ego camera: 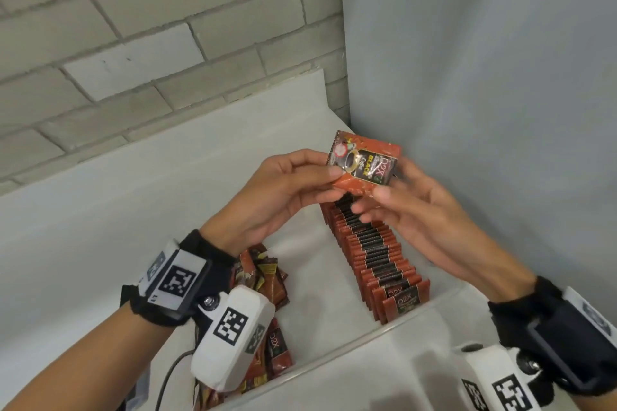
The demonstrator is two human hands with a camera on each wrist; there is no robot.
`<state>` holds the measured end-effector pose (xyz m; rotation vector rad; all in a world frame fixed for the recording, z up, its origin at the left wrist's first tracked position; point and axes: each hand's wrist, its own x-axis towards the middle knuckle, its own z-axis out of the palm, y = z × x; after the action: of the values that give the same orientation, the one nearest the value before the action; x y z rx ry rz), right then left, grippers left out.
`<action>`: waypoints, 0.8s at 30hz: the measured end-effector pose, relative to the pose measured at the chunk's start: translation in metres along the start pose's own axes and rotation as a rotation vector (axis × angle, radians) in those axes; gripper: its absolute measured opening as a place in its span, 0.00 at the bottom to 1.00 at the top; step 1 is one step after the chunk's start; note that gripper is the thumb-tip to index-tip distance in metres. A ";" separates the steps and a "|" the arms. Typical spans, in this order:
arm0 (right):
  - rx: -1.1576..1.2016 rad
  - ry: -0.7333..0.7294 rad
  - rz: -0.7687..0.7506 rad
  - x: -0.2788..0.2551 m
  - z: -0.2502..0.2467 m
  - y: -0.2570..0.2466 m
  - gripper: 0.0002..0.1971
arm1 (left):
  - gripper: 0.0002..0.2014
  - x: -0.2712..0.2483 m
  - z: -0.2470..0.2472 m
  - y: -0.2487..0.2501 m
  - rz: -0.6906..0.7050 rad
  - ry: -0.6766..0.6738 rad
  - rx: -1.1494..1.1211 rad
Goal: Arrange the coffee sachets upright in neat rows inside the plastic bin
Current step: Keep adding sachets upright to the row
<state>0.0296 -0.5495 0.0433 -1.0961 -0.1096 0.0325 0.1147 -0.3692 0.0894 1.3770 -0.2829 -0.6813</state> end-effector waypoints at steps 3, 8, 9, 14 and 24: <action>-0.124 0.165 0.012 -0.003 0.004 -0.007 0.14 | 0.10 -0.007 0.000 -0.001 -0.021 0.008 0.030; -0.402 0.215 0.026 -0.012 -0.002 -0.023 0.09 | 0.15 -0.018 0.004 -0.012 -0.099 -0.034 0.147; -0.459 0.197 0.013 -0.015 -0.003 -0.028 0.08 | 0.19 -0.021 0.003 -0.014 -0.147 -0.078 0.206; -0.884 -0.093 -0.063 -0.035 -0.022 -0.051 0.06 | 0.17 -0.034 0.000 -0.026 -0.438 -0.080 0.231; -1.597 -0.631 -0.255 -0.035 -0.019 -0.024 0.05 | 0.24 -0.041 0.033 -0.053 -0.695 -0.202 0.099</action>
<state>-0.0038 -0.5803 0.0534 -2.6233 -0.9626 0.0642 0.0493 -0.3729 0.0529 1.5055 0.0163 -1.3999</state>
